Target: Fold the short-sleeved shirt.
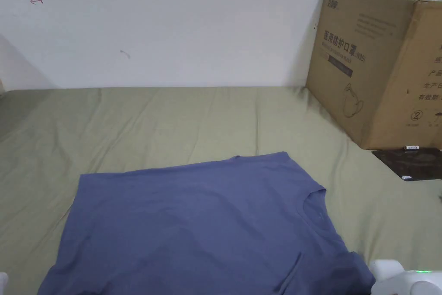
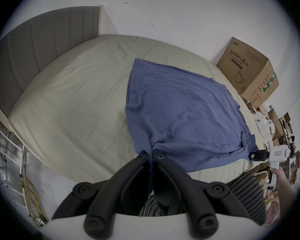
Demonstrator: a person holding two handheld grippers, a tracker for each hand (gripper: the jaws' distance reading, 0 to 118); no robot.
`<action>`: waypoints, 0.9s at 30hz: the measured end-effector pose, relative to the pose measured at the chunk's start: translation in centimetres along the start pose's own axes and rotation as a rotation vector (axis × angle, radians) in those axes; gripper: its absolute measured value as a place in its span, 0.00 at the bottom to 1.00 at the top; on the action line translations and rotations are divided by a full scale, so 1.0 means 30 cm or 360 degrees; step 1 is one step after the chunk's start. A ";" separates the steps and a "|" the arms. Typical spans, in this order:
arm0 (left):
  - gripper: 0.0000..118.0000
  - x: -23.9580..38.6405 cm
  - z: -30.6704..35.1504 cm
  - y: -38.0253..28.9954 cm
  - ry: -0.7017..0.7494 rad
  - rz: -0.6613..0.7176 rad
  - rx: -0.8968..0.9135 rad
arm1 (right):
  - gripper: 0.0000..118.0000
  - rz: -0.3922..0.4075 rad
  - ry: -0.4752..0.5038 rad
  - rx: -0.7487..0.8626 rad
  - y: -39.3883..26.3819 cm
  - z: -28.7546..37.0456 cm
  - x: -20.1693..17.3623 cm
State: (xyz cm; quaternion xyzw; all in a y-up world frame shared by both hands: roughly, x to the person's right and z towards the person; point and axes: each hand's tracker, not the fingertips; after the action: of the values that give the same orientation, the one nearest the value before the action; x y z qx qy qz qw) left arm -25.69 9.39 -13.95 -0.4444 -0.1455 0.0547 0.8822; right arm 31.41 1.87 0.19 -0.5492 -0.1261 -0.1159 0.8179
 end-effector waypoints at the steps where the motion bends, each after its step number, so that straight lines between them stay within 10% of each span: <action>1: 0.02 0.006 -0.001 -0.012 0.0006 0.0001 -0.0016 | 0.46 0.0021 0.0017 0.0049 -0.005 0.017 -0.002; 4: 0.02 0.006 -0.013 -0.044 0.0008 0.0010 -0.0065 | 0.06 0.0036 0.0162 0.0123 -0.037 0.086 0.008; 18: 0.02 -0.050 0.072 -0.034 -0.0115 0.0165 -0.0162 | 0.06 0.0002 0.0171 0.0240 -0.184 0.293 0.012; 27: 0.02 -0.017 0.013 0.271 -0.0207 0.0230 -0.0054 | 0.06 -0.0091 0.0260 0.0382 0.148 0.388 -0.018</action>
State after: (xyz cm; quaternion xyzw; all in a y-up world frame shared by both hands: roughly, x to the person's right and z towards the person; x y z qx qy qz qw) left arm -26.01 14.44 -20.35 -0.4641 -0.1710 0.1447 0.8570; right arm 31.43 14.35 0.39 -0.4325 -0.0877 -0.1676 0.8816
